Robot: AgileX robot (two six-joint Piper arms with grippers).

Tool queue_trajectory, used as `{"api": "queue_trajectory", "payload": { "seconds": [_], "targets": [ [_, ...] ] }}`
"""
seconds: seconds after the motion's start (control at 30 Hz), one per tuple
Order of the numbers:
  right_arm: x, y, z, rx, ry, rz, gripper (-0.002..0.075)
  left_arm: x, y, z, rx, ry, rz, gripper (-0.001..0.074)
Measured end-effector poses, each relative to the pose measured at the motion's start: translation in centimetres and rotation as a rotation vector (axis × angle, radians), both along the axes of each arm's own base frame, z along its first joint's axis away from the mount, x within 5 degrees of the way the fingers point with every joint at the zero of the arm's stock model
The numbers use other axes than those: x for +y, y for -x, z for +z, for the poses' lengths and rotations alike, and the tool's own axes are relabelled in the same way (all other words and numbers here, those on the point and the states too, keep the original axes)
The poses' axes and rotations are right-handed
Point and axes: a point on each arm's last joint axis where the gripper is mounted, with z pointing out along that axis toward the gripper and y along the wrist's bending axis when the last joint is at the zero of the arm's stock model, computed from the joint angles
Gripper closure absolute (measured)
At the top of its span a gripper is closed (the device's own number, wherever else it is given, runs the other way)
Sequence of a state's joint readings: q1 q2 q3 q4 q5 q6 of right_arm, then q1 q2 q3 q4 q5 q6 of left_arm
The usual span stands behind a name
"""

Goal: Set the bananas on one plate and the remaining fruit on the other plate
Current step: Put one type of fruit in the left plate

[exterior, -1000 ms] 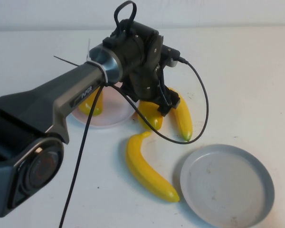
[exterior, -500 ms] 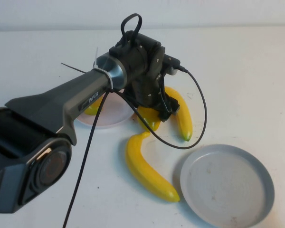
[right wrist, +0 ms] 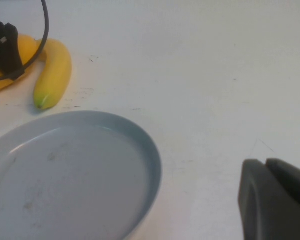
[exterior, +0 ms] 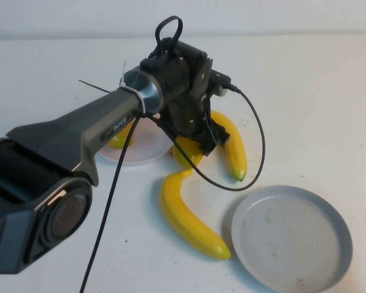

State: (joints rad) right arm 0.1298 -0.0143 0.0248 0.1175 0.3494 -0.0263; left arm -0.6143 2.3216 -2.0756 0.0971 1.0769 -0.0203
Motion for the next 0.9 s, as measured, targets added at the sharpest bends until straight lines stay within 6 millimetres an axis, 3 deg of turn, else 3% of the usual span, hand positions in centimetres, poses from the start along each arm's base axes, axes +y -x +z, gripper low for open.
{"api": "queue_trajectory", "payload": {
  "seconds": [0.1, 0.27, 0.33, 0.6, 0.9],
  "targets": [
    [0.0, 0.0, 0.0, 0.0, 0.0, 0.0, 0.0742, 0.0, -0.1, 1.5, -0.002, 0.0, 0.006, 0.0192],
    [0.0, 0.0, 0.0, 0.0, 0.0, 0.0, 0.0742, 0.4, -0.6, 5.7, -0.094, 0.013, 0.016, 0.0192],
    [0.0, 0.0, 0.0, 0.0, 0.0, 0.0, 0.0742, 1.2, -1.0, 6.2, -0.113, -0.002, 0.032, 0.0192],
    [0.0, 0.0, 0.0, 0.0, 0.0, 0.0, 0.0742, 7.2, -4.6, 4.9, -0.09, -0.024, 0.202, 0.0192],
    [0.0, 0.0, 0.0, 0.0, 0.0, 0.0, 0.0742, 8.8, -5.2, 3.0, -0.054, -0.031, 0.235, 0.0181]
  ]
}}
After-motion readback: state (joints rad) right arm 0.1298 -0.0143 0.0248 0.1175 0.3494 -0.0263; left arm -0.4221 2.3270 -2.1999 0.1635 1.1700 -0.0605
